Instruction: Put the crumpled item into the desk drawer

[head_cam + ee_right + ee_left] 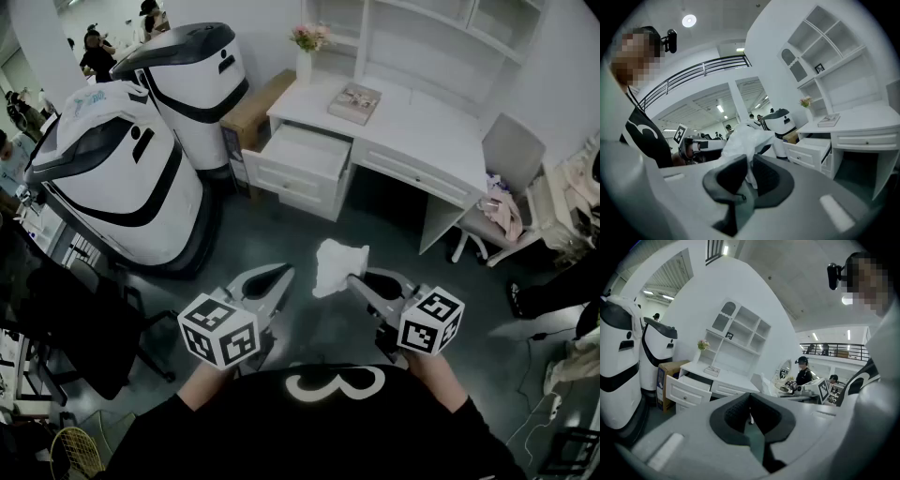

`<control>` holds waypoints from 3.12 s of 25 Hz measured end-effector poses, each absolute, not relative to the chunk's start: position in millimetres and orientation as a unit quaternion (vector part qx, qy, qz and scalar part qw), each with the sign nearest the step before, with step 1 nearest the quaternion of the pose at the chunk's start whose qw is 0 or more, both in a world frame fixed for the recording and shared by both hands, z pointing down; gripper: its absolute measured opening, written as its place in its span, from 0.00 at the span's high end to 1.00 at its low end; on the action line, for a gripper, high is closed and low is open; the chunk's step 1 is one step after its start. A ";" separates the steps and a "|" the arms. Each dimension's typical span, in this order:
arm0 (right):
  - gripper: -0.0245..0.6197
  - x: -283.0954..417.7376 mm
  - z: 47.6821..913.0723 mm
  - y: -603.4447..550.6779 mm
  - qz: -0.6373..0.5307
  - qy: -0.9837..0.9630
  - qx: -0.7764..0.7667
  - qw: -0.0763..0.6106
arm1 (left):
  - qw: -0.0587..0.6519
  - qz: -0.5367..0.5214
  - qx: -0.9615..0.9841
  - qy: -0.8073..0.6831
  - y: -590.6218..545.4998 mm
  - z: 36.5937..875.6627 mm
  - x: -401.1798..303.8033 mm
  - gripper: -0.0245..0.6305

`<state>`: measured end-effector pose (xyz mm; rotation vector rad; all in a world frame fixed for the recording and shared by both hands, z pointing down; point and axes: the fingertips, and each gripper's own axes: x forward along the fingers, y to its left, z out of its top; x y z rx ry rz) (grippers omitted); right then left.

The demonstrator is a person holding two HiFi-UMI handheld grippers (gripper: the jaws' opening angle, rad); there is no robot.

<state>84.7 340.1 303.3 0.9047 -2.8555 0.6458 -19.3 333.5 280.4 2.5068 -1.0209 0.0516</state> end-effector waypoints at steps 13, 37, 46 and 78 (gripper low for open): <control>0.90 40.9 324.6 327.8 0.220 -0.915 0.334 0.056 | 0.214 0.011 0.910 -0.354 320.5 292.9 -69.0 0.95; 0.90 35.8 333.8 233.7 0.238 -0.910 0.338 0.032 | 0.226 0.028 0.901 -0.368 232.3 312.6 -80.9 0.95; 0.90 36.5 368.5 117.4 0.277 -0.906 0.317 0.049 | 0.263 0.050 0.886 -0.380 119.2 344.3 -75.7 0.95; 0.90 62.0 402.4 -101.3 0.304 -0.896 0.312 0.085 | 0.281 0.080 0.875 -0.385 -109.7 377.6 -49.6 0.95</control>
